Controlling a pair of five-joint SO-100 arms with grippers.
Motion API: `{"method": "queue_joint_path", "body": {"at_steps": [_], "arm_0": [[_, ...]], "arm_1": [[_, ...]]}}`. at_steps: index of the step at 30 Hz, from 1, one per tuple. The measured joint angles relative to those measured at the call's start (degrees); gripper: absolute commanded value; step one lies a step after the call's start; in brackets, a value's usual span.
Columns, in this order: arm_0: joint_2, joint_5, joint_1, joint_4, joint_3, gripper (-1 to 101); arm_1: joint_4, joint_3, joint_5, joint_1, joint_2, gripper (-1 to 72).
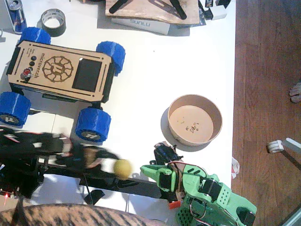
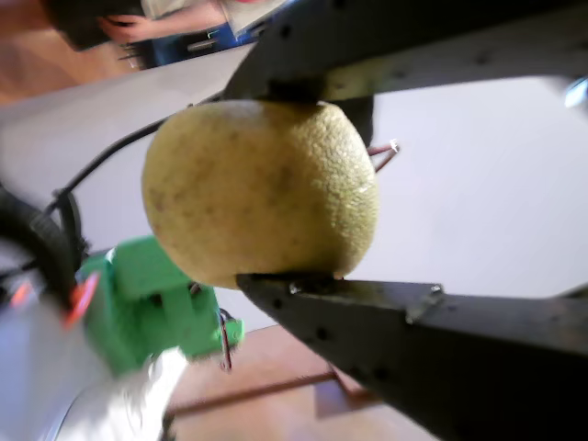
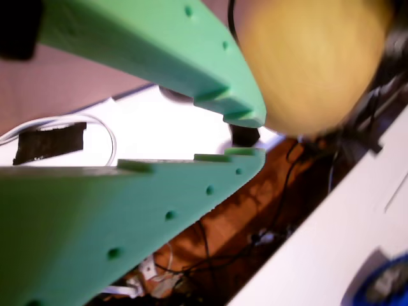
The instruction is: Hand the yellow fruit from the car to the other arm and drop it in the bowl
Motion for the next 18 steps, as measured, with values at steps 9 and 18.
{"method": "queue_joint_path", "body": {"at_steps": [9, 18], "arm_0": [[13.3, -3.8, 0.1, -22.1, 20.7, 0], [15.9, -3.8, 0.1, -21.0, 21.4, 0]], "arm_1": [[0.0, -0.4, 1.8, -1.6, 0.0, 30.2], [-5.5, -0.2, 5.2, -2.3, -3.3, 35.0]]}}
